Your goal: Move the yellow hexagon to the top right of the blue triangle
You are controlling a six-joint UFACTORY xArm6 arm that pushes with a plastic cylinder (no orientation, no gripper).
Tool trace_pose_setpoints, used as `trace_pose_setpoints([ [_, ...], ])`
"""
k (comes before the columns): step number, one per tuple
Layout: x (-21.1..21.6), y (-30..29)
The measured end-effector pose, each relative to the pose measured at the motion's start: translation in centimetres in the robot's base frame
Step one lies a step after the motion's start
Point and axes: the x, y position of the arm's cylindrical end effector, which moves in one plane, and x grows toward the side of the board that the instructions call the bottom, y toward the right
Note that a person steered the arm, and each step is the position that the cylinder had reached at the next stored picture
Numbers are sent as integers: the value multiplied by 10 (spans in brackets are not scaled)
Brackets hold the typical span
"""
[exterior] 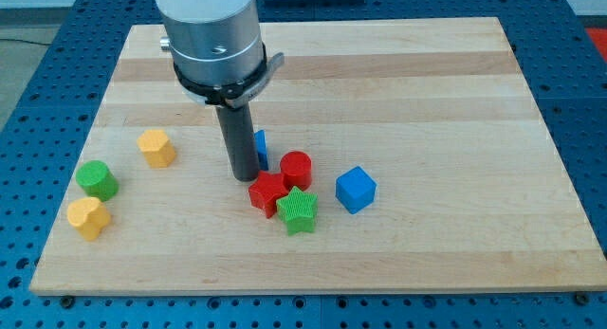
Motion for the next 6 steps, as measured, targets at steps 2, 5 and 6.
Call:
trace_pose_setpoints([
  [2, 41, -115],
  [5, -85, -109],
  [6, -86, -160],
])
